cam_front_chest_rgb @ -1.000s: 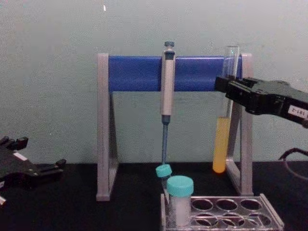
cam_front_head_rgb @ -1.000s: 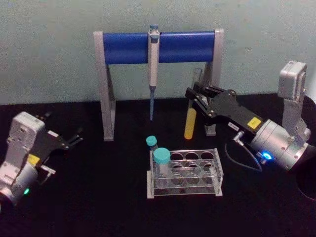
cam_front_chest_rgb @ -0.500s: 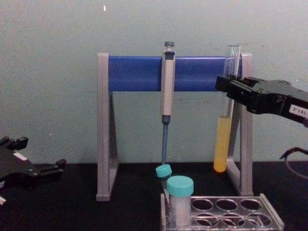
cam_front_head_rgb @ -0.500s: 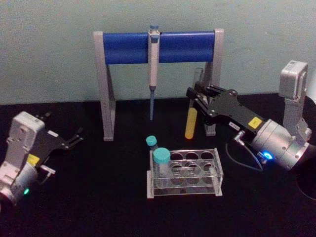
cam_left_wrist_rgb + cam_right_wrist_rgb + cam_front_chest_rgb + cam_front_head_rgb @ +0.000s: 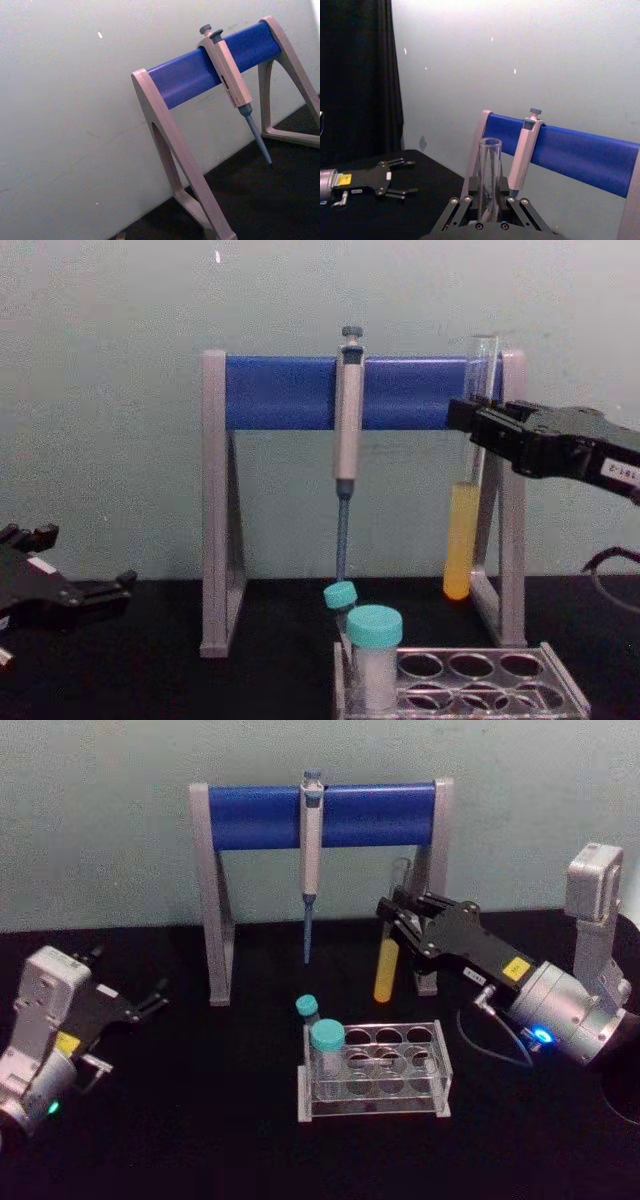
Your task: Pick up the test tube from the test tube rack, shake it, then place it back into the test tube rack.
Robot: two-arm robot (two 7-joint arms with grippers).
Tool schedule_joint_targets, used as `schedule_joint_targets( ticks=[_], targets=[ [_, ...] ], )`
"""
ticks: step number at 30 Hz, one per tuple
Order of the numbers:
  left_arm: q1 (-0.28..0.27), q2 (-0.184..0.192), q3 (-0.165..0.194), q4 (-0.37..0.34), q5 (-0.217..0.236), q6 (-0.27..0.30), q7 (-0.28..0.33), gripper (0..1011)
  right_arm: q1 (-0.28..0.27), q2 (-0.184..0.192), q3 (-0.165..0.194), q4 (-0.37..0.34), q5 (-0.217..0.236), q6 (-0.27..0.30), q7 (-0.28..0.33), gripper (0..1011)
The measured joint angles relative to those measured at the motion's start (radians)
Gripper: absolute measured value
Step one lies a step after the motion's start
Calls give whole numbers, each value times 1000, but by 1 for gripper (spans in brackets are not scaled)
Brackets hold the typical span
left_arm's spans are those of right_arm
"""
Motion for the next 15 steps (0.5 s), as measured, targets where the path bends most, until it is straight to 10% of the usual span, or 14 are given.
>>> schedule_joint_targets(
  ticks=[15],
  targets=[
    [0, 0, 0, 0, 0, 0, 0, 1001, -19, 38, -9, -23, 49, -23, 95, 229]
  ],
)
